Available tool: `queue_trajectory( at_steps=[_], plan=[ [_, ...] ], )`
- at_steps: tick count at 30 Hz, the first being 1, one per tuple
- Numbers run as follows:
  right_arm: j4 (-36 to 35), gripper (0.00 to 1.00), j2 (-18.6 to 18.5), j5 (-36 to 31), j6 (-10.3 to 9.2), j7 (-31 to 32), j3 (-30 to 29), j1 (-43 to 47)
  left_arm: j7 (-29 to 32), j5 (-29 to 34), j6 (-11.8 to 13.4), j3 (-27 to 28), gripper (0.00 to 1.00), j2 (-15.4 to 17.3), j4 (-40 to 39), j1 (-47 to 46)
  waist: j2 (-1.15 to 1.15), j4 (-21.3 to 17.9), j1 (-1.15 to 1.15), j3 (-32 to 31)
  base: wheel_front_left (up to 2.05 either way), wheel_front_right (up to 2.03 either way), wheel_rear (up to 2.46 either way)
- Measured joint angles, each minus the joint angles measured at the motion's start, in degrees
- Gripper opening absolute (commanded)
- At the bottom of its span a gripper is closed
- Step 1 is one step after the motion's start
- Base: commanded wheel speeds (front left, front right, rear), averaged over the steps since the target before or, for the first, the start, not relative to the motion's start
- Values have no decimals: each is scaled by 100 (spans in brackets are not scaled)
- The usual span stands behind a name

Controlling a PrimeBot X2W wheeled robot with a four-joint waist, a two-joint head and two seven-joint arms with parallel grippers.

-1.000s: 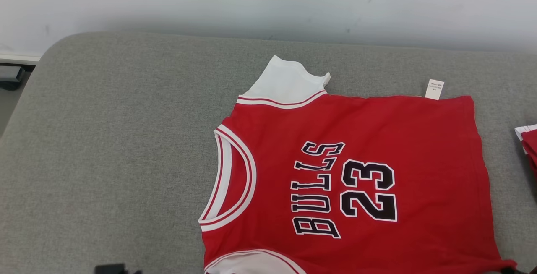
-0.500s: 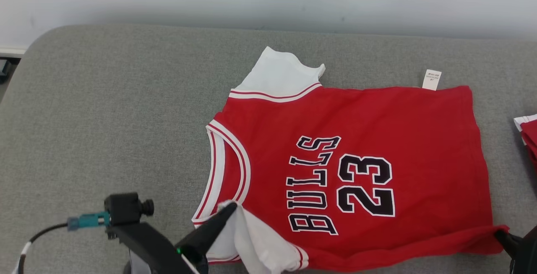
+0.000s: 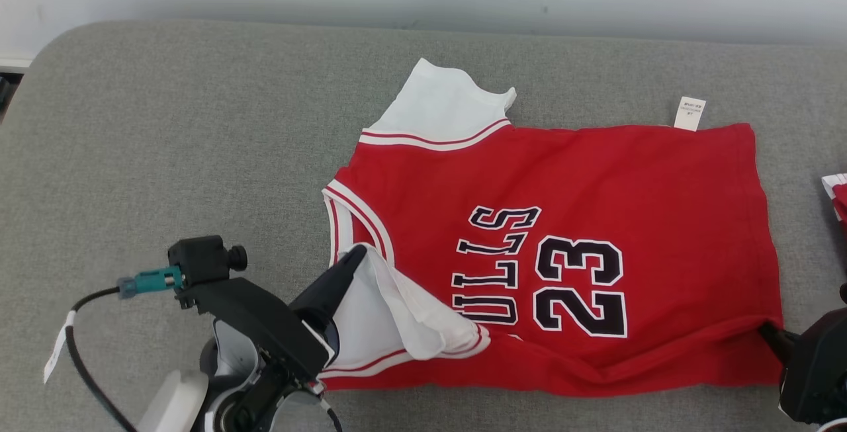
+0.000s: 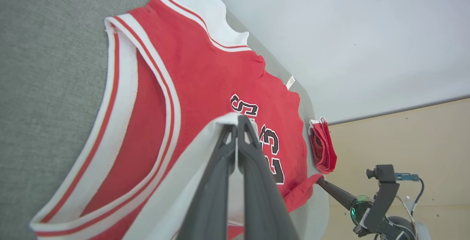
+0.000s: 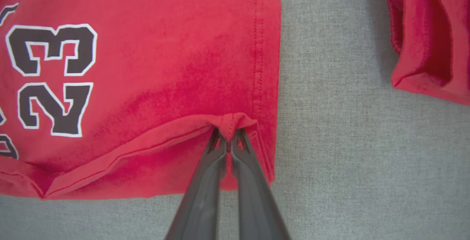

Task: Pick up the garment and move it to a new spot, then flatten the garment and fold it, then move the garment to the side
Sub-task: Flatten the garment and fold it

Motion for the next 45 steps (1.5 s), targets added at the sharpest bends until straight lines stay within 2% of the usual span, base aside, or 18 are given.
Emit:
queue_trajectory(
  at_steps=[7, 14, 36, 37, 38, 39, 45],
  plan=[
    [238, 0, 55, -187, 0, -211, -9, -237, -289, 296, -10, 8, 0, -112, 559, -455, 0, -6, 0, 88, 0, 0, 0],
    [434, 0, 179, -397, 0, -363, -79, -429, -441, 432, -160, -58, 0, -234, 1050, -872, 0, -19, 0, 164, 0, 0, 0],
    [1300, 0, 70, -832, 1, -1359, 322, -1257, -949, 767, -310, -194, 0, -427, 2131, -1540, 0, -18, 0, 285, 0, 0, 0],
    [1343, 0, 65, -832, 0, -1391, 333, -1273, -992, 816, -310, -204, 21, -433, 2161, -1562, 0, -14, 0, 280, 0, 0, 0],
    [1392, 19, 64, -834, 1, -1425, 332, -1283, -1063, 864, -310, -201, 62, -436, 2186, -1579, 0, -11, 0, 273, 0, 0, 0],
    [1428, 100, 68, -840, 0, -1460, 320, -1289, -1133, 921, -311, -209, 100, -431, 2220, -1612, 0, -7, 0, 266, 0, 0, 0],
    [1597, 100, 125, -921, 0, -1683, 259, -1368, -1257, 1021, -407, -314, 100, -447, 2382, -1699, 0, -14, 0, 215, 0, 0, 0]
  ],
)
